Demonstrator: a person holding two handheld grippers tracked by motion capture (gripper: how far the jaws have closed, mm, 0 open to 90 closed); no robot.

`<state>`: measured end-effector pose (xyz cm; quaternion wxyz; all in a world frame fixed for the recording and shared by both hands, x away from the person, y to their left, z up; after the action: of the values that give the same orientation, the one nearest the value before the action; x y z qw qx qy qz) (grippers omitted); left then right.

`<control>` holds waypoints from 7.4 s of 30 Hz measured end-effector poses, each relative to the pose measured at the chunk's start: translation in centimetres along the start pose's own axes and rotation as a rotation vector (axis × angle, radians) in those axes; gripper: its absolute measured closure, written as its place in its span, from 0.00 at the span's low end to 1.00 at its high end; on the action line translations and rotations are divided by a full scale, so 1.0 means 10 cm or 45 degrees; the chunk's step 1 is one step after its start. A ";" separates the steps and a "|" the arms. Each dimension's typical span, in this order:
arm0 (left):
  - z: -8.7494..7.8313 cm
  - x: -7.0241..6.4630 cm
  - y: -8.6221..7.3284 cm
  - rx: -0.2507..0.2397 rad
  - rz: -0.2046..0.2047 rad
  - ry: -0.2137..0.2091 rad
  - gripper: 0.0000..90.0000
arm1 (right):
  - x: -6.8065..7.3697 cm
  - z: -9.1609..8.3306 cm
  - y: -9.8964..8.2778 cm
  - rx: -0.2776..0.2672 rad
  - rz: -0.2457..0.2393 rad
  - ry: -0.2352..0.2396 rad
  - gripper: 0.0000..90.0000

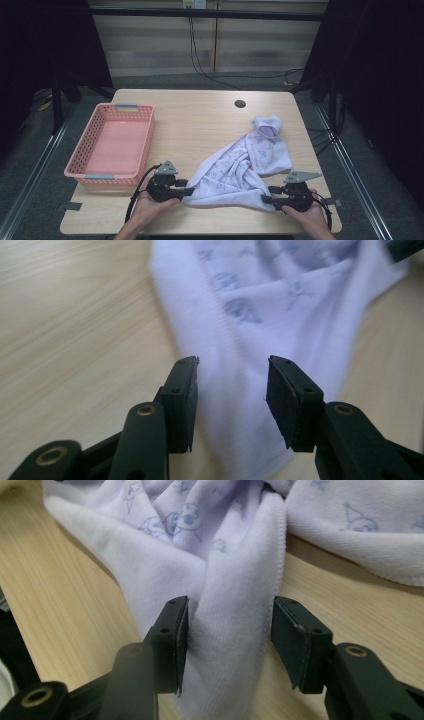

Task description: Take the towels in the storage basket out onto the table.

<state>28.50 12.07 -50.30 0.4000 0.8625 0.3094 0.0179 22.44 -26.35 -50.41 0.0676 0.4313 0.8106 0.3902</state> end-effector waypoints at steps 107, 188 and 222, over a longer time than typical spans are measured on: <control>0.23 0.22 0.22 -0.026 -0.083 -0.094 0.71 | -0.47 0.05 0.18 -0.001 -0.047 -0.167 0.52; 0.14 0.39 0.49 -0.123 -0.120 -0.042 0.63 | -0.66 0.04 0.62 -0.080 -0.029 -0.180 0.44; -0.24 0.17 1.35 -0.393 0.063 -0.035 0.94 | -0.69 -0.33 1.69 -0.493 -0.020 -0.080 0.92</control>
<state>36.22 8.09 -39.60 0.5315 0.7983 0.2759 0.0633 36.12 -27.97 -38.03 0.1777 0.4158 0.7213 0.5246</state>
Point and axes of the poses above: each handheld gripper's, and its own axes: z roughly forward along the jaws, y roughly out of its top, x roughly to its left, the point moved 2 cm from there along z, roughly forward along the jaws
